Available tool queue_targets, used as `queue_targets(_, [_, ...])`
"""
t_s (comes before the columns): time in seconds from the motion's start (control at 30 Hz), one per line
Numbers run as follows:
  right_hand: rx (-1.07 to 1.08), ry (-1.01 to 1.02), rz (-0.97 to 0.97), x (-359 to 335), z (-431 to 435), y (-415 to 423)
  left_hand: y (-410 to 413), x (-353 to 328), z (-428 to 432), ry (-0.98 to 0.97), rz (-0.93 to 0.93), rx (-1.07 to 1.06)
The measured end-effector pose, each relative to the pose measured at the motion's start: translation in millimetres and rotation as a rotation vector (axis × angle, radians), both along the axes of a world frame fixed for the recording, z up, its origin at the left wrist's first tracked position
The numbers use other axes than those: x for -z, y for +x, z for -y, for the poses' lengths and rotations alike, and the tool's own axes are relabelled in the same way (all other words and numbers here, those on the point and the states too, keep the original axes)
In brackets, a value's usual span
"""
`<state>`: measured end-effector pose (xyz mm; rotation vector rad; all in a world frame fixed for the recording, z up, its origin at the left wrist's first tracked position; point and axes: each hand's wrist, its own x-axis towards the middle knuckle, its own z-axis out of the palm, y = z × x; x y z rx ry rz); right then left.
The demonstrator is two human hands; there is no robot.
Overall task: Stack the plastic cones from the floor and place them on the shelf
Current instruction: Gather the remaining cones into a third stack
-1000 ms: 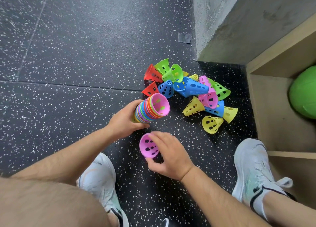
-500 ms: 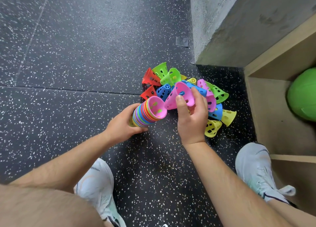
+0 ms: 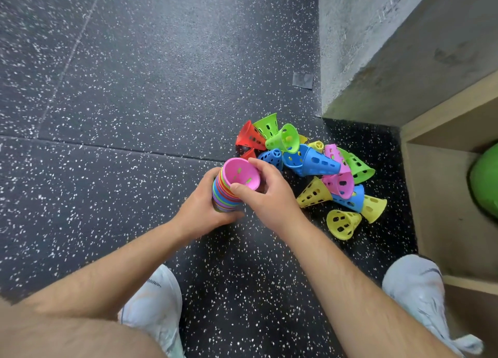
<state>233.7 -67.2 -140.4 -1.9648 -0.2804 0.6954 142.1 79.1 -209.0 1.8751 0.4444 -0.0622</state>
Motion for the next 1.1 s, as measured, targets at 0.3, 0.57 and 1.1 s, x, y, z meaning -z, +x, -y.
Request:
queue_targets(0.3, [-0.17, -0.243, 0.573, 11, 3, 47, 1, 1, -11, -0.083, 0.089, -0.152])
queue_targets(0.57, [-0.491, -0.858, 0.793, 39, -21, 51, -1, 9, -30, -0.061, 0.078, -0.163])
queue_targets(1.1, [-0.143, -0.332, 0.632, 39, 1, 43, 1, 13, -35, -0.061, 0.077, -0.133])
